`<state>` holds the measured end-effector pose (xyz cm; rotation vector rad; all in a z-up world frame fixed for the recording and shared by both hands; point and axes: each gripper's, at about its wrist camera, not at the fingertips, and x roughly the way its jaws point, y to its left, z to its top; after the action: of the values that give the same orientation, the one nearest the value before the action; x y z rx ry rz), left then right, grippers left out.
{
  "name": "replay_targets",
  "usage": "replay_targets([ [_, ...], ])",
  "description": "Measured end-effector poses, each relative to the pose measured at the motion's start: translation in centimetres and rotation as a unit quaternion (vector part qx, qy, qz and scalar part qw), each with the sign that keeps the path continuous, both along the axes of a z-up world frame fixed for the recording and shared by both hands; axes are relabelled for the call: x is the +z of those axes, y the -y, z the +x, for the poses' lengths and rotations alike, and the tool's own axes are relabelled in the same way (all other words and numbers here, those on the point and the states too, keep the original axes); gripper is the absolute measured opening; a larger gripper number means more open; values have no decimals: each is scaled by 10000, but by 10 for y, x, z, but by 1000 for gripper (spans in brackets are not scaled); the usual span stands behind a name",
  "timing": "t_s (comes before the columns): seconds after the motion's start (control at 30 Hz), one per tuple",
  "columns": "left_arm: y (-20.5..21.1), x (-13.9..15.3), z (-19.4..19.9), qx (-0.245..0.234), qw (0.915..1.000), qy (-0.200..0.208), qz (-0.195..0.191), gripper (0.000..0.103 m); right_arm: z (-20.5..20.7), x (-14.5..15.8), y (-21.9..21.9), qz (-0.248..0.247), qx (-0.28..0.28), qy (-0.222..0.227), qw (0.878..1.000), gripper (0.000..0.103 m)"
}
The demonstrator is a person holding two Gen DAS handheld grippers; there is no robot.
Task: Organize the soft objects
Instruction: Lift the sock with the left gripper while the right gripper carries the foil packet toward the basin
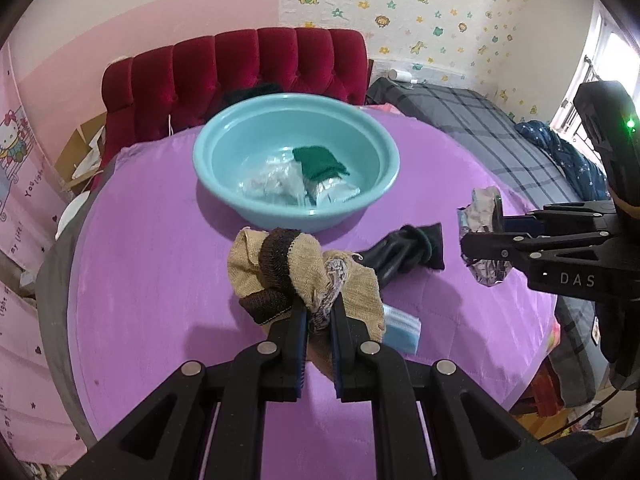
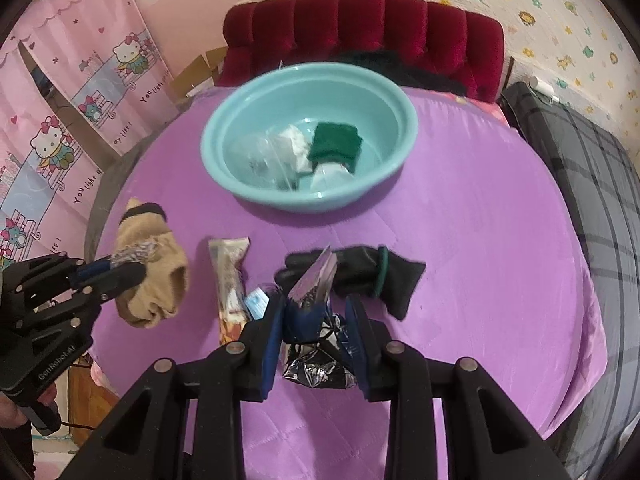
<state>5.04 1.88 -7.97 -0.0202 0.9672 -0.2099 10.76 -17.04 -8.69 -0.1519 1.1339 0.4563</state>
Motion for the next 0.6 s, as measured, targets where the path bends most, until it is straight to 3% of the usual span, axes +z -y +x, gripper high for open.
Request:
replay_targets([
  [0.6, -7, 24, 66, -153, 9997, 168, -49, 11, 54, 27, -31, 199, 118, 125, 9997, 34],
])
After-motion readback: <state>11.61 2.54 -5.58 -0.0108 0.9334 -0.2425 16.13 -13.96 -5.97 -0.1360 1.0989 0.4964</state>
